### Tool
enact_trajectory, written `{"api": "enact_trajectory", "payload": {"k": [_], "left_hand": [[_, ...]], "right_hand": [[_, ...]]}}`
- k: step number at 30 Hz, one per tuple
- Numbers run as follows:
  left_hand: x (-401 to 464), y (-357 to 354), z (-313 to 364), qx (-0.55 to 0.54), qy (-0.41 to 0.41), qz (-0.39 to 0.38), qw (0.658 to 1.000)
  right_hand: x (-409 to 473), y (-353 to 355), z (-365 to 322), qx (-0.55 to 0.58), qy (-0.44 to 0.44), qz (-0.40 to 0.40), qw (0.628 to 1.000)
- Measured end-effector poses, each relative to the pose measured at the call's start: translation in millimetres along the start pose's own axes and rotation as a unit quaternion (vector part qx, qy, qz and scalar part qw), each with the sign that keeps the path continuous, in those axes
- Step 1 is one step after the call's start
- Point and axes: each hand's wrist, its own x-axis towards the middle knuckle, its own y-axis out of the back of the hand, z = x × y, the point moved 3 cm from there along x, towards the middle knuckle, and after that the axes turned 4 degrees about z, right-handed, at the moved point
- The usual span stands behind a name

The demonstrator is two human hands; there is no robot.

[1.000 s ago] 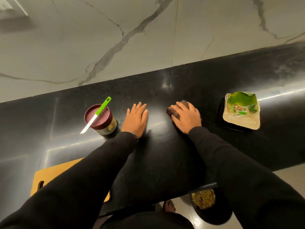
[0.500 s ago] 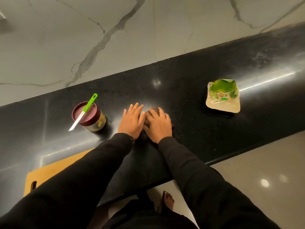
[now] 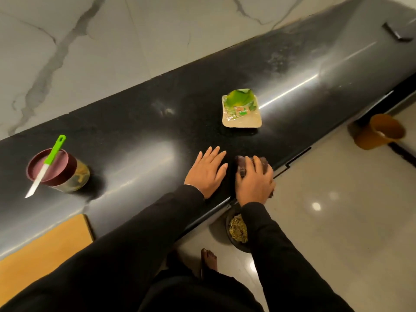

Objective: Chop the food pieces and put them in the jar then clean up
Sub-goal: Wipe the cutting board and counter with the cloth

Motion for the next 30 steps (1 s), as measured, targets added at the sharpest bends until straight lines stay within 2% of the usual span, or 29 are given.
{"api": "enact_trajectory", "payload": {"k": [3,5,6,8,11,14,15,17,19,21,22,25,27,30], "left_hand": [[-3.6,3.4,4.0,-0.015,-0.012,0.012,1.0],[-8.4,9.1,-4.1,-0.028,0.003,0.024,0.999],[-10.5,12.2,-10.5,-0.033,0.014,0.031,0.999],[-15.4,18.5,-24.7,-0.037,0.041,0.042,0.998],[-29.4,28.9,-45.5,-0.04,0.088,0.06,0.994],[-56.6,37.5,-66.9,-0.055,0.132,0.081,0.986],[-68.0,39.4,-74.2,-0.059,0.147,0.09,0.983],[-90.8,42.3,-87.8,-0.067,0.182,0.114,0.974],[-112.5,47.9,-100.2,-0.076,0.219,0.148,0.961],[-132.5,55.1,-111.1,-0.078,0.252,0.185,0.947],[-141.3,58.8,-116.8,-0.078,0.266,0.203,0.939],[-160.1,67.8,-134.3,-0.068,0.305,0.233,0.921],[-167.4,72.6,-146.3,-0.06,0.327,0.236,0.913],[-175.4,79.6,-159.4,-0.048,0.346,0.23,0.908]], "right_hand": [[4.2,18.4,42.8,0.081,-0.109,0.031,0.99],[3.6,29.7,47.2,0.13,-0.136,0.076,0.979],[1.3,34.2,36.4,0.133,-0.107,0.105,0.98],[-11.1,37.8,-6.4,0.117,0.019,0.122,0.985],[-43.2,16.1,-71.3,0.075,0.229,0.034,0.97],[-51.0,-10.8,-84.0,0.022,0.334,-0.029,0.942],[-43.6,-15.0,-80.9,0.004,0.329,-0.028,0.944],[-18.7,-15.3,-73.1,0.019,0.251,0.0,0.968],[6.4,-9.3,-71.7,0.092,0.139,0.012,0.986],[17.8,-4.3,-86.3,0.145,0.109,0.023,0.983],[15.7,-2.9,-100.0,0.15,0.14,0.032,0.978],[-20.8,-8.6,-151.6,0.142,0.309,0.037,0.94],[-58.0,-23.2,-182.1,0.12,0.428,0.005,0.896],[-93.5,-47.9,-206.4,0.059,0.579,-0.06,0.811]]}}
